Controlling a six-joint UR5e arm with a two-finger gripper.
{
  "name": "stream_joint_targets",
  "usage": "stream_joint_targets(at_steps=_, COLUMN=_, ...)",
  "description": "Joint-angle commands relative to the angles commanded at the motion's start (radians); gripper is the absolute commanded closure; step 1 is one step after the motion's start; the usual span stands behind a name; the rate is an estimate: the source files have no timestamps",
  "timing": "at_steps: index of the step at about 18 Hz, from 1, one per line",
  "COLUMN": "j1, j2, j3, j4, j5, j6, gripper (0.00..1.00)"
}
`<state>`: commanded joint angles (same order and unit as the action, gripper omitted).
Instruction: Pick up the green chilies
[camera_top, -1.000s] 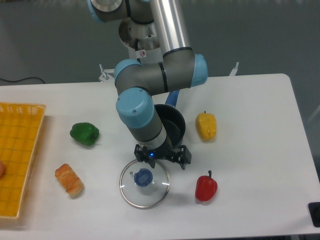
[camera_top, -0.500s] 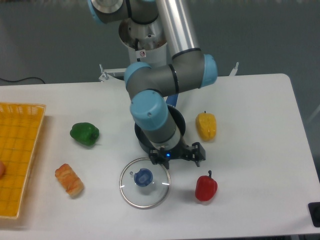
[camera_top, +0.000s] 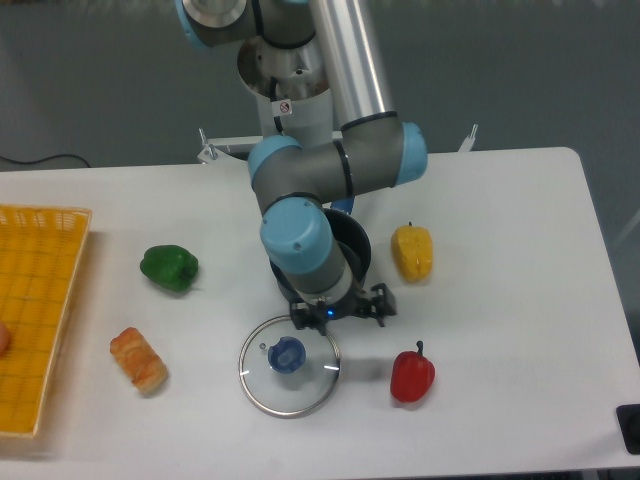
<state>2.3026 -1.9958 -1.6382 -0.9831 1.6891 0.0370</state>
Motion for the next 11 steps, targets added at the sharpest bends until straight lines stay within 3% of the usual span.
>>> stream_joint_targets(at_steps=4, j1=-0.087, j2=0.046, j3=-0.002, j4=-0.080, j5=0.009, j6=0.027, gripper=0.00)
stream_joint_targets(at_steps=9, j1=-0.224, j2=0.074, j3=0.018, j4=-0.201, j5=0.078, j6=0.226, gripper=0.00)
stream_joint_targets(at_steps=11, j1=-0.285, j2=0.069, j3=0.026, j4=-0.215, j5=0.112, j6=0.384, gripper=0.00)
